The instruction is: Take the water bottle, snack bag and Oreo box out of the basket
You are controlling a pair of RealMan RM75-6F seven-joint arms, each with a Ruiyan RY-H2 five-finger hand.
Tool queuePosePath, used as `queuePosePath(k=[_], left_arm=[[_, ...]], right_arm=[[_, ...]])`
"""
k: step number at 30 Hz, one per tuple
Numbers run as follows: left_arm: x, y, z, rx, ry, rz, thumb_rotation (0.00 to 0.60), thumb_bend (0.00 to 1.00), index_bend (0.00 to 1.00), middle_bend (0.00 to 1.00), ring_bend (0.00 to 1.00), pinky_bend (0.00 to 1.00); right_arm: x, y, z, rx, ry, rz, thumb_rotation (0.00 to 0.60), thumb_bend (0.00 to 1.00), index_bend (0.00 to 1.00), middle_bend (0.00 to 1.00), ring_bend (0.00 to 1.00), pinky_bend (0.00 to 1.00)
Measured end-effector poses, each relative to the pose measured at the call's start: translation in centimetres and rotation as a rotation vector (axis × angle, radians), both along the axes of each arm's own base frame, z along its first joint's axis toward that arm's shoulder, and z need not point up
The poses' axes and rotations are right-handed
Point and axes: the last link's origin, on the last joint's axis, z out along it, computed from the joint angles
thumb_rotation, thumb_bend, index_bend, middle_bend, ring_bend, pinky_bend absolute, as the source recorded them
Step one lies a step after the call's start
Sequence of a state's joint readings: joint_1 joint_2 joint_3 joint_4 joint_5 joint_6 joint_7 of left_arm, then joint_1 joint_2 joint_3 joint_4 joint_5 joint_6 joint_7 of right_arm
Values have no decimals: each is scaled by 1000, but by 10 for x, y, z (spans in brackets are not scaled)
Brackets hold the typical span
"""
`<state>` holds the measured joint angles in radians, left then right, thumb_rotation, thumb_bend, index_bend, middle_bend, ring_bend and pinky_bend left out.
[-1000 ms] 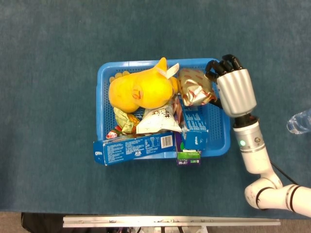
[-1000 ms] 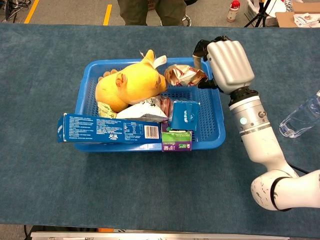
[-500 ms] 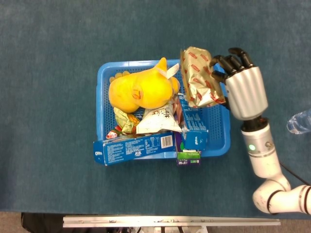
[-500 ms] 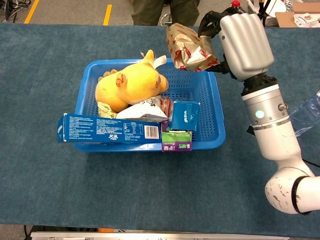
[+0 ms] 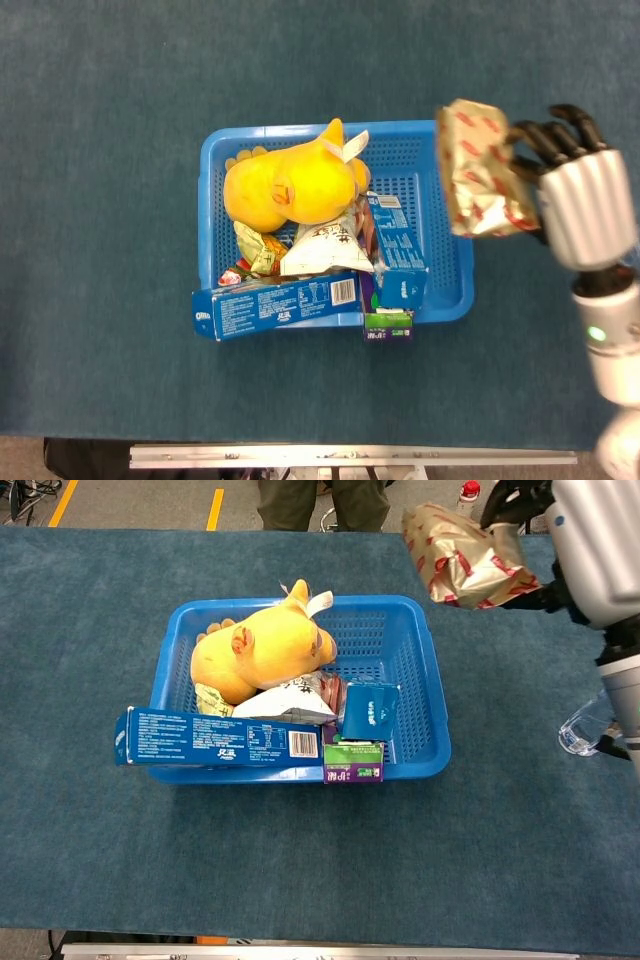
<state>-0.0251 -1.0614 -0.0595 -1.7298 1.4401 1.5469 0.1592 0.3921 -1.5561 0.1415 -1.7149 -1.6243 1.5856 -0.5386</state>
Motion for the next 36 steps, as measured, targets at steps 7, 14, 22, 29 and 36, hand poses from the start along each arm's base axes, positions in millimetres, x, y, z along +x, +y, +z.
queuePosePath(k=[7, 14, 22, 29, 36], left_arm=[[1, -1, 1, 0, -12, -3, 600, 446, 423, 411, 395, 441], [1, -1, 2, 3, -19, -4, 600, 446, 423, 411, 395, 441], [1, -1, 3, 6, -20, -3, 600, 446, 423, 411, 395, 441], [1, -1, 4, 9, -19, 0, 600, 446, 423, 411, 395, 441], [0, -1, 4, 9, -19, 4, 600, 446, 424, 411, 395, 441]], right_arm=[[-25, 30, 37, 26, 125, -136, 600, 268, 881, 506, 493, 298], [-43, 48, 61, 119, 193, -280, 600, 252, 885, 506, 493, 298], [-59, 57, 68, 222, 272, -374, 600, 229, 861, 491, 486, 298], [-60, 63, 78, 269, 304, -401, 600, 173, 666, 440, 434, 302], [-56, 68, 91, 300, 324, -415, 600, 108, 513, 424, 411, 294]])
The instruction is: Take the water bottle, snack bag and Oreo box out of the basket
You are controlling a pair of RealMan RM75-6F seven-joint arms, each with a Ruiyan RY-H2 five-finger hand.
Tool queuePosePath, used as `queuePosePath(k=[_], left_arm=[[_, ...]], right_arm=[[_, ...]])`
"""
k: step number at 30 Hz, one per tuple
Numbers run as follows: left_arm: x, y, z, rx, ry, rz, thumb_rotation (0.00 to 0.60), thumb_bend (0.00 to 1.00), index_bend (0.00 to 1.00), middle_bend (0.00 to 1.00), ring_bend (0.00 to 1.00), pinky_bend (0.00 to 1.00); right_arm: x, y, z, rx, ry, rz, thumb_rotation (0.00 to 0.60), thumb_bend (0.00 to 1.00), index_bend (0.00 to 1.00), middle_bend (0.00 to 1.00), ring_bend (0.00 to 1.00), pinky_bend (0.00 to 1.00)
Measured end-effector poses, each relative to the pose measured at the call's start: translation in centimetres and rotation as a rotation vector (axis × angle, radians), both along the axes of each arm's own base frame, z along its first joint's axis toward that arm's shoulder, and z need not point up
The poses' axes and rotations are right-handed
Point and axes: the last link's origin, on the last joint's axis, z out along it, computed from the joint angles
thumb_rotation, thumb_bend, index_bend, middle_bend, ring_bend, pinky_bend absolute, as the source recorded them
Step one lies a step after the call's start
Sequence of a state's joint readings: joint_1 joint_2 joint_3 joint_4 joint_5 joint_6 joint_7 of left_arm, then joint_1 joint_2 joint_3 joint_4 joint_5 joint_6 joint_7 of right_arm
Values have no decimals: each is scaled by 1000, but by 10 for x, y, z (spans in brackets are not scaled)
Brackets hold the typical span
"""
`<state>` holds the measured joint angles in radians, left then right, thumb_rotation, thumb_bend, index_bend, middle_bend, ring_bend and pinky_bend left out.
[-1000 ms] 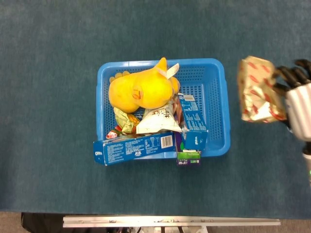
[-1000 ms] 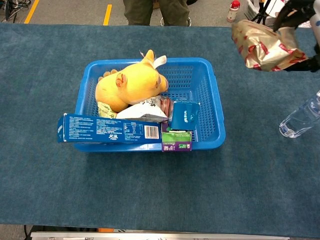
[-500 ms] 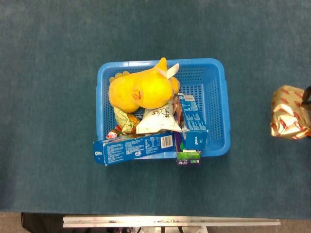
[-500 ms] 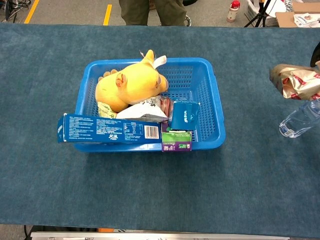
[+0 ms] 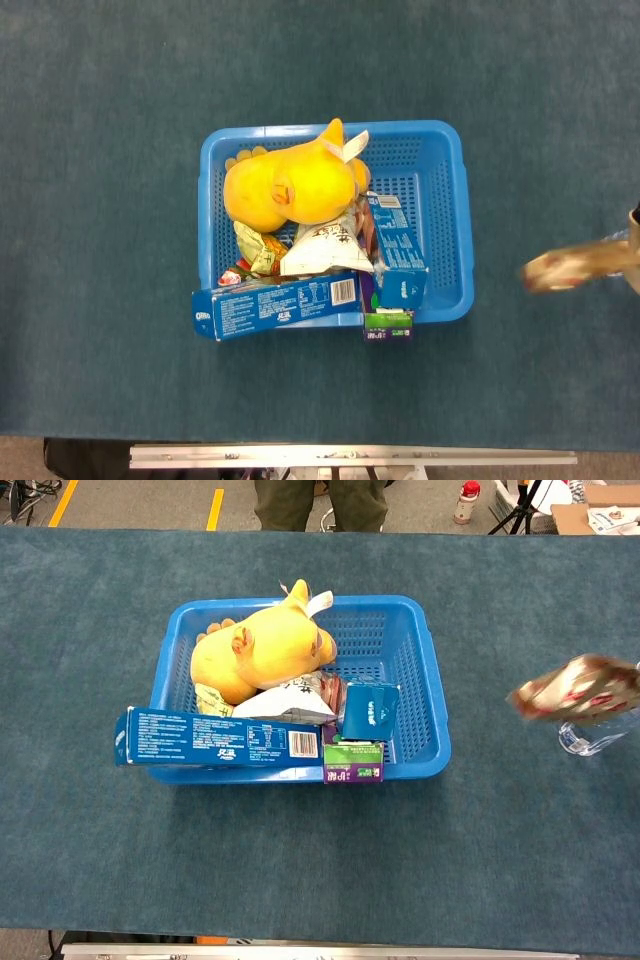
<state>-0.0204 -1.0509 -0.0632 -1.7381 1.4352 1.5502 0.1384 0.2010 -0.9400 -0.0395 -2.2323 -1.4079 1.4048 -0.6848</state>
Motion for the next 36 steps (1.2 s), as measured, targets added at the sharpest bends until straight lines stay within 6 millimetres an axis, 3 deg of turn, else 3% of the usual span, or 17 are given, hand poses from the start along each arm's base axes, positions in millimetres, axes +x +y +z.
queuePosePath(k=[10, 18, 28, 36], left_arm=[[2, -1, 1, 11, -9, -15, 600, 446, 422, 403, 395, 441], [13, -6, 2, 19, -87, -95, 600, 446, 392, 341, 364, 440], [58, -23, -1, -201, -287, -231, 600, 390, 299, 212, 276, 384], [84, -21, -15, -363, -253, -236, 600, 355, 223, 108, 165, 294]], right_arm=[[5, 1, 9, 18, -20, 4, 600, 35, 340, 418, 403, 288], [7, -6, 12, -43, -157, 83, 600, 4, 321, 401, 387, 292], [-5, -33, 12, -105, -221, 192, 600, 0, 321, 356, 339, 303], [-4, -49, 19, -133, -207, 235, 600, 0, 321, 340, 333, 303]])
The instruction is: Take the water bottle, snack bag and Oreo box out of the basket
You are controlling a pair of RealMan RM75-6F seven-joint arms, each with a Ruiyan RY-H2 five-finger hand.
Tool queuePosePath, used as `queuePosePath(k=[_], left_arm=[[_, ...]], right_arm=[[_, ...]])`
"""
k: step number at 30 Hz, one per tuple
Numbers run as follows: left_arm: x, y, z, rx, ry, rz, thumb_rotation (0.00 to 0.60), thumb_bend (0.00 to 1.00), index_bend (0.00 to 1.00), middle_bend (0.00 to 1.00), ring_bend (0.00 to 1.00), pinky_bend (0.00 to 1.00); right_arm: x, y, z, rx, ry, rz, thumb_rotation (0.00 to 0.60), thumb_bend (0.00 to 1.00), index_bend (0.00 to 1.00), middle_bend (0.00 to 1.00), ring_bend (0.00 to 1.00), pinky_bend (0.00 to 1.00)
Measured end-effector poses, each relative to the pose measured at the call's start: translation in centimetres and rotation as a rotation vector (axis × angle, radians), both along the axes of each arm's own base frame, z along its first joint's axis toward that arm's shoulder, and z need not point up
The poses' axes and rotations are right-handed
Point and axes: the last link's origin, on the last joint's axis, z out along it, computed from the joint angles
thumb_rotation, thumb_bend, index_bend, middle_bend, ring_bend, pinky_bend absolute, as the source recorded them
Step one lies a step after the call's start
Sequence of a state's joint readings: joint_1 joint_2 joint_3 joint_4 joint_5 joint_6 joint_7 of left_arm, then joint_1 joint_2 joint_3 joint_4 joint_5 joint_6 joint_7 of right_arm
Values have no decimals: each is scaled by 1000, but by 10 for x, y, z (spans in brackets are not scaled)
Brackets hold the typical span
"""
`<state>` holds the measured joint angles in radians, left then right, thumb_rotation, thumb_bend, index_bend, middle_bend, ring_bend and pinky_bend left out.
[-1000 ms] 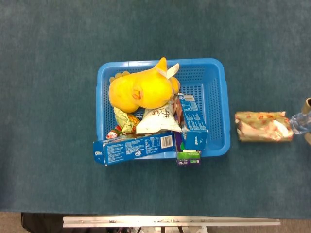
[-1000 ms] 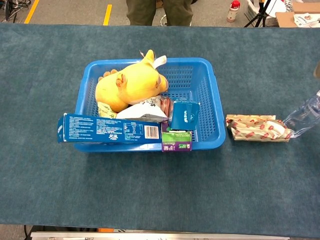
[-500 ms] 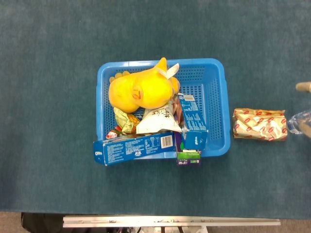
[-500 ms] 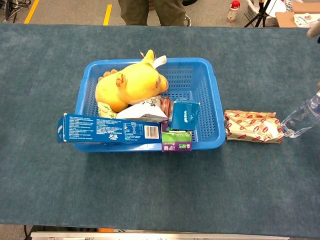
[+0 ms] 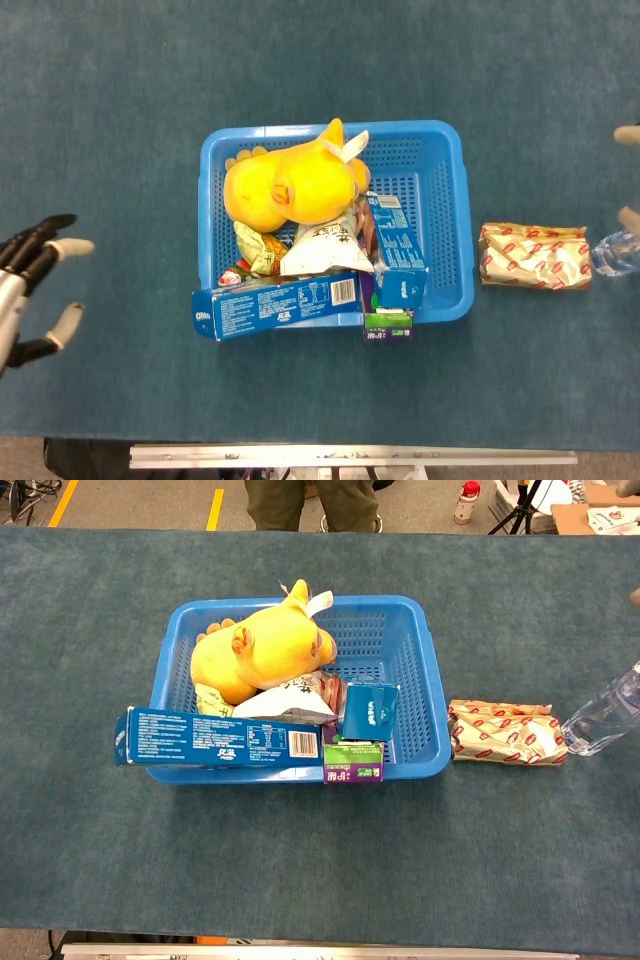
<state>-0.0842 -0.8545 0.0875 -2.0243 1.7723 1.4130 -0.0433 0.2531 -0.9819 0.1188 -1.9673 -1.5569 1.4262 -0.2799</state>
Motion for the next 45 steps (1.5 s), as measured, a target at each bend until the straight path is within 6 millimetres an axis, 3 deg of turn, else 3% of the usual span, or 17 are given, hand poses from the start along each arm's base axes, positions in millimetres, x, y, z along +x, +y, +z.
queuePosePath(k=[7, 14, 29, 37, 45], left_arm=[[7, 9, -22, -48, 144, -26, 600, 326, 144, 22, 90, 257], [20, 18, -42, -70, 128, -45, 600, 285, 72, 0, 35, 252], [49, 5, -35, -262, 55, -12, 600, 176, 4, 0, 4, 246], [66, -4, -39, -320, 19, -64, 600, 172, 4, 0, 3, 246], [70, -3, -46, -316, 31, -99, 600, 172, 4, 0, 0, 230]], right_arm=[[8, -14, 6, -48, 23, 45, 600, 0, 321, 336, 333, 303], [13, -29, 10, -76, 0, 58, 600, 0, 321, 336, 333, 303], [9, -36, 14, -92, -4, 43, 600, 0, 321, 336, 333, 303], [11, -35, 19, -100, -11, 49, 600, 0, 321, 336, 333, 303], [10, -34, 23, -107, -21, 39, 600, 0, 321, 336, 333, 303]])
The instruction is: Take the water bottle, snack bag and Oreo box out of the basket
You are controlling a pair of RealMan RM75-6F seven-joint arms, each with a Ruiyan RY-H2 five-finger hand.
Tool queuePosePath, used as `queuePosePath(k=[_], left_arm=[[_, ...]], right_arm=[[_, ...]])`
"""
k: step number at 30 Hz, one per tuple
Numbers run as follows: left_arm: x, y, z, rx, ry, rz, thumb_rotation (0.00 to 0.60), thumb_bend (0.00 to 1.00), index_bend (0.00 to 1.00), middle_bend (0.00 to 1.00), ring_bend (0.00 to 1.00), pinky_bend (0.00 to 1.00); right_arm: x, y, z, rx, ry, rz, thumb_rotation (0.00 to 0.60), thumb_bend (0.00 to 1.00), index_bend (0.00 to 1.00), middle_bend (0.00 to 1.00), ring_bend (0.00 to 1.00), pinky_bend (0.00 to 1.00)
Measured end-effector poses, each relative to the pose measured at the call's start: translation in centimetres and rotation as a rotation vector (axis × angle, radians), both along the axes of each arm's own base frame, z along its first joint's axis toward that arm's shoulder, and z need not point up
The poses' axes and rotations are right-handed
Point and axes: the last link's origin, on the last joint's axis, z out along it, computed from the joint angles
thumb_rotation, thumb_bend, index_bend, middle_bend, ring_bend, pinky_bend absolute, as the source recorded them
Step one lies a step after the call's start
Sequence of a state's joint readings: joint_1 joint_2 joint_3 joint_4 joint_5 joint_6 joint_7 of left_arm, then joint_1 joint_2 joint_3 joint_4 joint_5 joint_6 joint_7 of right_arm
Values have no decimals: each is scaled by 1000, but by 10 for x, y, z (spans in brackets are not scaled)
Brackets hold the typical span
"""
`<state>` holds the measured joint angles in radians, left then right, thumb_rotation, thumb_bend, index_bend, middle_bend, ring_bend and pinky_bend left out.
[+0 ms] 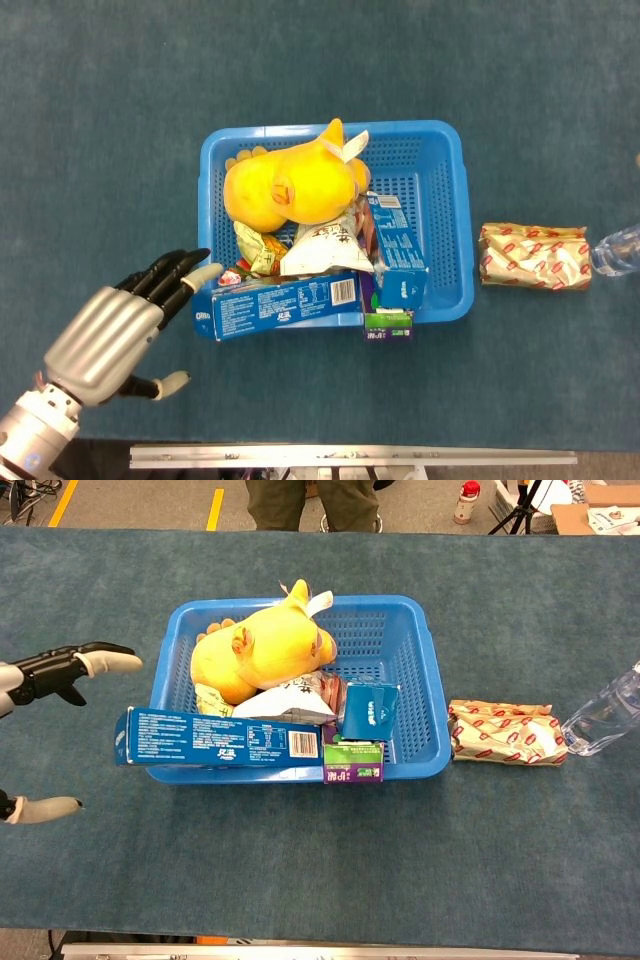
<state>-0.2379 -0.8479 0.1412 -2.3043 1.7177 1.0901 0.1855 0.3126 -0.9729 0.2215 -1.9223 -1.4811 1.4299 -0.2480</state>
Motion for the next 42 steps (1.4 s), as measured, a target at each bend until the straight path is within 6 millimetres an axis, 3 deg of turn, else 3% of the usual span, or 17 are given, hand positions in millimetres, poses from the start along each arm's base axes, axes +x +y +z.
queuePosePath(k=[24, 42], left_arm=[[-1, 19, -41, 16, 46, -28, 600, 172, 8, 0, 0, 224], [19, 32, -53, -22, 24, -59, 600, 172, 77, 0, 0, 226]], right_arm=[[-13, 4, 9, -28, -16, -22, 600, 0, 321, 336, 333, 303], [-20, 5, 7, -14, -21, -43, 600, 0, 326, 336, 333, 303]])
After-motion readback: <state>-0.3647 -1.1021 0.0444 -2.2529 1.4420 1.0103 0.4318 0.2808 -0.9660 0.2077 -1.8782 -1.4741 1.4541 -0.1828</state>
